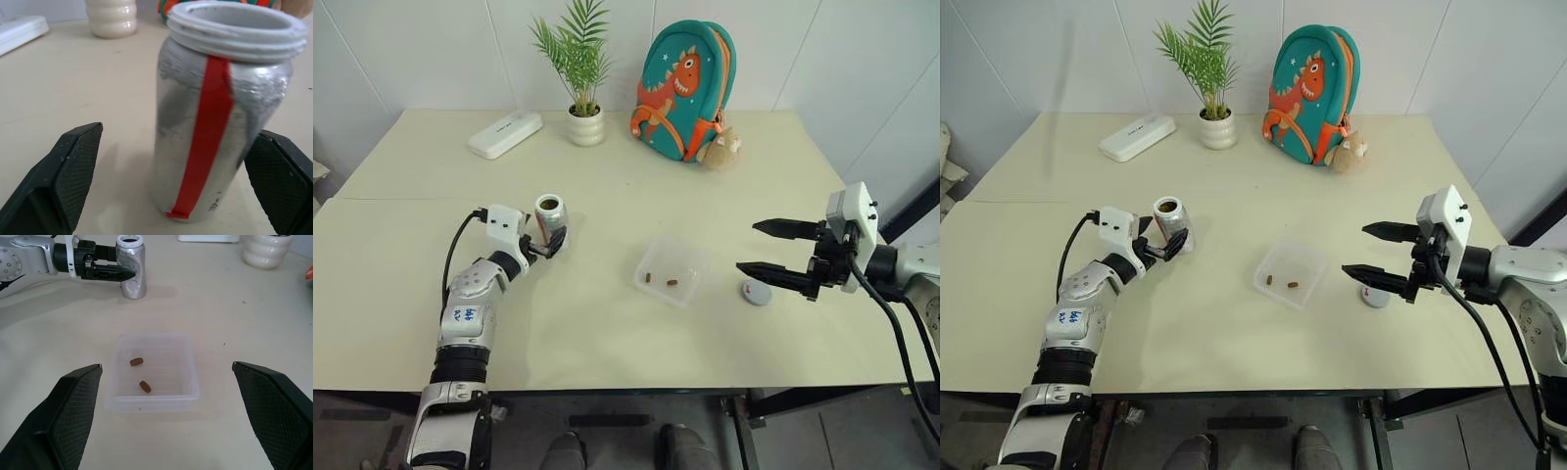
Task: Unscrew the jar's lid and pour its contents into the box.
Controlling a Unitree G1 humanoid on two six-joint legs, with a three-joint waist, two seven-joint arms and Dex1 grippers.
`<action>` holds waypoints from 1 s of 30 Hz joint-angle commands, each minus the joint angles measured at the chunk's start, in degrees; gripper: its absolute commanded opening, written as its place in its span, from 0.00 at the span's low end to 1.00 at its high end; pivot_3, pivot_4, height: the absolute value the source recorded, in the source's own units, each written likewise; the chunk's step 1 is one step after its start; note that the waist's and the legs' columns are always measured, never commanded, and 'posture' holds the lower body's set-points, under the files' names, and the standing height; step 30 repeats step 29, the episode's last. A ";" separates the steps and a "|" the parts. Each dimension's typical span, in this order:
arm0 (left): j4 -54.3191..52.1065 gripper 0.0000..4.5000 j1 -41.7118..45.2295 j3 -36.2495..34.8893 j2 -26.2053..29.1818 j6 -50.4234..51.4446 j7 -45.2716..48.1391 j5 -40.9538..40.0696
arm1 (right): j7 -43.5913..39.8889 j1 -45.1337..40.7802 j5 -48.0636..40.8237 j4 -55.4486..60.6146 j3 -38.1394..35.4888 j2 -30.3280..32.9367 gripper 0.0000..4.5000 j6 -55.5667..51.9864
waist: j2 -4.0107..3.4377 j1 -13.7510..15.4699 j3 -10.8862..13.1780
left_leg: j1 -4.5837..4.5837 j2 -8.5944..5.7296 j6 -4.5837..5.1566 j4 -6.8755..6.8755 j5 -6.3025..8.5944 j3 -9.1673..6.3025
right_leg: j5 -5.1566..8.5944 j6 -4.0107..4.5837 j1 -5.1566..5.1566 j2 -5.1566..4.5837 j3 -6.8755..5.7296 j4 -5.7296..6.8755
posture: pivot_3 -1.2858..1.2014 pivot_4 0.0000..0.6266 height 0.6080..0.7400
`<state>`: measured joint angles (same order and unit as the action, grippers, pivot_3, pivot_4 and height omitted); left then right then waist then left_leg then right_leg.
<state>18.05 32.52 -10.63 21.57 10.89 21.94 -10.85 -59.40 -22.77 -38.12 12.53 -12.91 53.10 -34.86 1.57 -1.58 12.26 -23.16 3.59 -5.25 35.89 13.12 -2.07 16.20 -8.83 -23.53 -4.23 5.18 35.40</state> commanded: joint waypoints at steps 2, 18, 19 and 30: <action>-6.67 0.99 -1.81 -0.35 2.91 2.70 2.21 -1.19 | -0.52 -0.71 -0.04 0.22 -0.90 0.01 1.00 1.01 | 0.00 -0.14 0.00 | 0.00 0.00 0.00 -0.04 0.00 0.01 | 0.00 0.01 -0.02 0.00 0.00 -0.01 | 0.52 0.24 1.00; -24.32 0.99 -15.55 -9.45 20.75 17.21 22.51 -15.51 | -4.19 -0.43 0.10 -1.33 -2.02 3.28 1.00 -0.14 | 0.03 -0.24 0.02 | -0.01 0.04 -0.02 -0.32 0.02 0.07 | 0.36 0.68 -0.13 -0.02 0.01 -0.20 | 0.52 0.24 1.00; -24.45 0.99 -16.06 -10.31 21.64 16.62 24.68 -16.92 | -5.35 -0.65 0.42 -2.45 -2.04 4.02 1.00 0.34 | 0.02 -0.29 0.02 | -0.01 0.06 -0.02 -0.35 0.02 0.09 | 0.41 0.76 -0.15 -0.02 0.00 -0.23 | 0.52 0.24 1.00; -10.60 0.99 -12.65 -13.73 28.31 11.33 38.12 -20.39 | -11.57 -6.32 3.27 -9.34 0.71 4.74 1.00 4.41 | 0.01 -0.58 0.02 | 0.03 0.11 0.00 -0.42 0.04 0.22 | 0.59 1.09 -0.17 -0.02 0.01 -0.34 | 0.52 0.24 1.00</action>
